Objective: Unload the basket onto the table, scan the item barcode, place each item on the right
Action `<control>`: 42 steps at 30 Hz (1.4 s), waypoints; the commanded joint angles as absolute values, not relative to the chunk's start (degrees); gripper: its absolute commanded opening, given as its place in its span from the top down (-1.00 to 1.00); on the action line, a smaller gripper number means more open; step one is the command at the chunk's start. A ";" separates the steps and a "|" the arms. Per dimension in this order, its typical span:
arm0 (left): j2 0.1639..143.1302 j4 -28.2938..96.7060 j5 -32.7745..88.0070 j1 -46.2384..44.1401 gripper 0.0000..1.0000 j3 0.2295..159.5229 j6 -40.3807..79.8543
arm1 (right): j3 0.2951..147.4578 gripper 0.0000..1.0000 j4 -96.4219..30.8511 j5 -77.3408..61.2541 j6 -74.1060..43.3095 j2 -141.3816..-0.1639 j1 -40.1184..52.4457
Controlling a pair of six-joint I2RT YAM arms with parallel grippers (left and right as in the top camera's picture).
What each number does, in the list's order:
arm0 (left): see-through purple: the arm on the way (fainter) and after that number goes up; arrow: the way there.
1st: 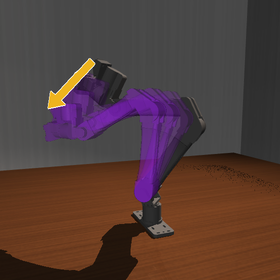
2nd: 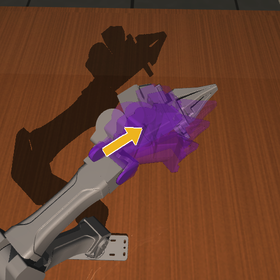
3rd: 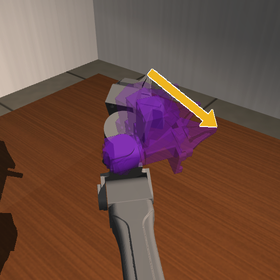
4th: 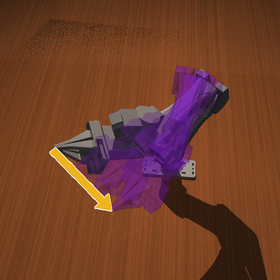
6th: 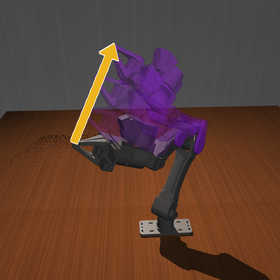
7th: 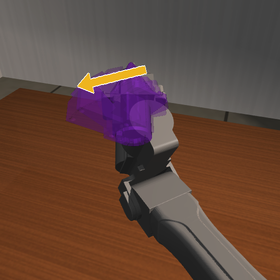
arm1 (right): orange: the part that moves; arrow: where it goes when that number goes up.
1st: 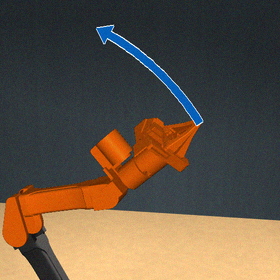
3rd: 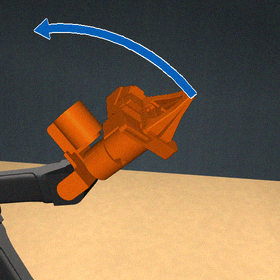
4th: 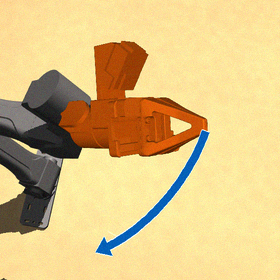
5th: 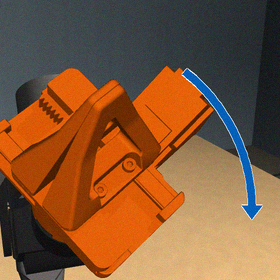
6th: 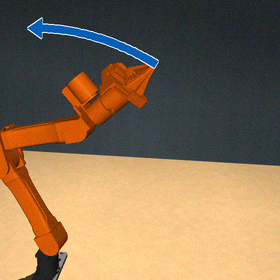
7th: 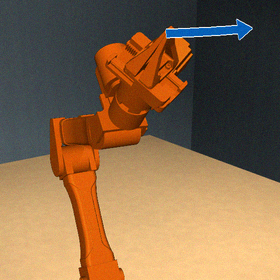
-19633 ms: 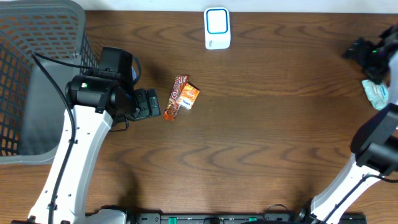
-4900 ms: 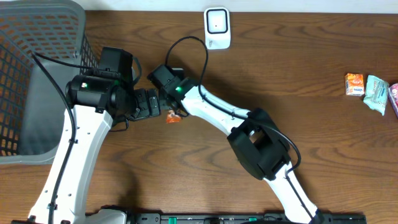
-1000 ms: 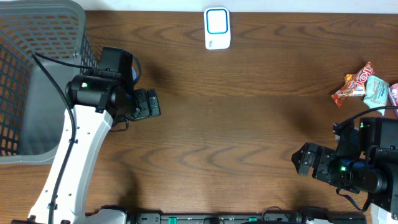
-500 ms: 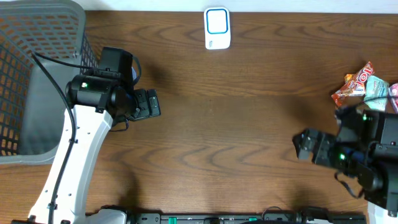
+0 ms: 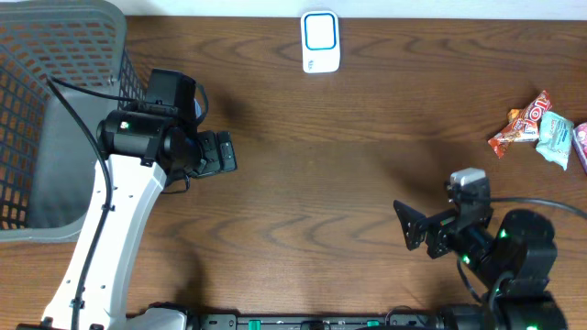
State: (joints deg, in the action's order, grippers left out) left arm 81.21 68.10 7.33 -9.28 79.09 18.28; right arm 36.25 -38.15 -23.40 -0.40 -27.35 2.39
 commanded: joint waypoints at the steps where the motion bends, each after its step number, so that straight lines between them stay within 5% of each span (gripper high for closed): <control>1: 81.34 68.27 6.98 -9.34 -0.96 79.29 18.96 | 27.46 -0.98 -30.89 -24.14 0.93 -21.80 2.79; 23: 81.34 68.27 6.98 -9.32 -0.96 79.29 18.96 | 4.95 -0.98 1.48 -21.28 -0.12 -6.55 2.79; 42: 81.34 68.29 6.98 -9.34 -0.96 79.29 18.98 | 0.30 -0.99 1.83 -11.86 -0.12 -0.27 2.61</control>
